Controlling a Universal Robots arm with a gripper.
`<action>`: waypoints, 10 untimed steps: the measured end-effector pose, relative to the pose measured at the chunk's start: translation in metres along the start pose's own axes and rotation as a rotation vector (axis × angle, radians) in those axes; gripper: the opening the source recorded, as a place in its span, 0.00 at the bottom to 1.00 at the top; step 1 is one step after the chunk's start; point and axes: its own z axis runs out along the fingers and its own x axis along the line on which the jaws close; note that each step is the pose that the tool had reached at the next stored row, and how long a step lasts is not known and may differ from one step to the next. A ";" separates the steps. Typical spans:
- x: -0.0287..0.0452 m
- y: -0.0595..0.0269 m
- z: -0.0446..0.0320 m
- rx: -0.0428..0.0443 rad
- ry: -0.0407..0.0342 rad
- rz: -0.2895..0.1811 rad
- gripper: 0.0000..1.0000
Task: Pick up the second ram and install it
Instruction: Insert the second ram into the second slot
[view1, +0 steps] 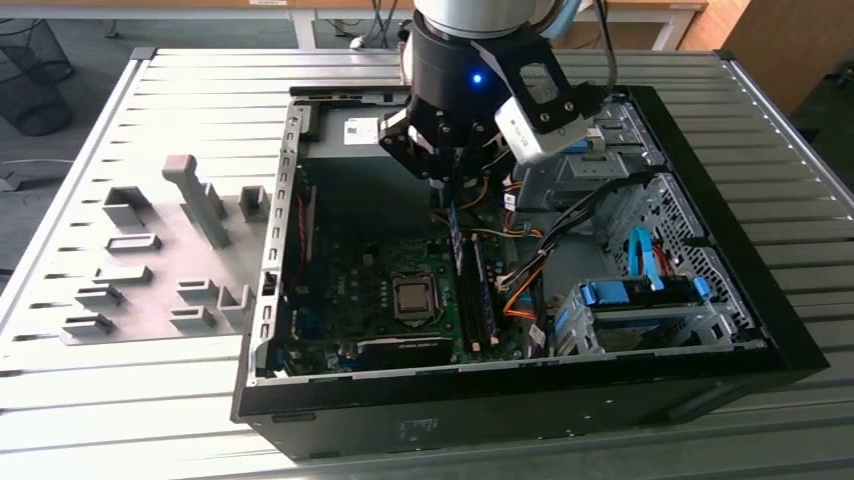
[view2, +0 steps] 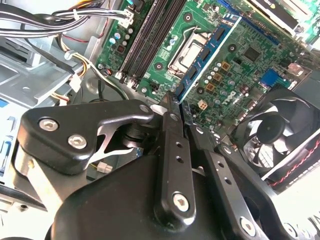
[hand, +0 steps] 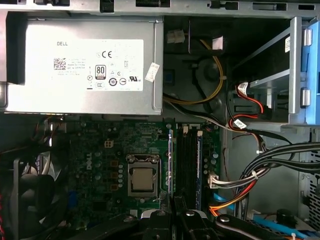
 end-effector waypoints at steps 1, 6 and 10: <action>0.0000 0.0000 0.0005 0.0001 0.0001 0.000 0.14; 0.0000 0.0001 0.0012 -0.0001 0.0000 0.000 0.14; 0.0000 0.0000 0.0039 0.0001 0.0000 0.000 0.14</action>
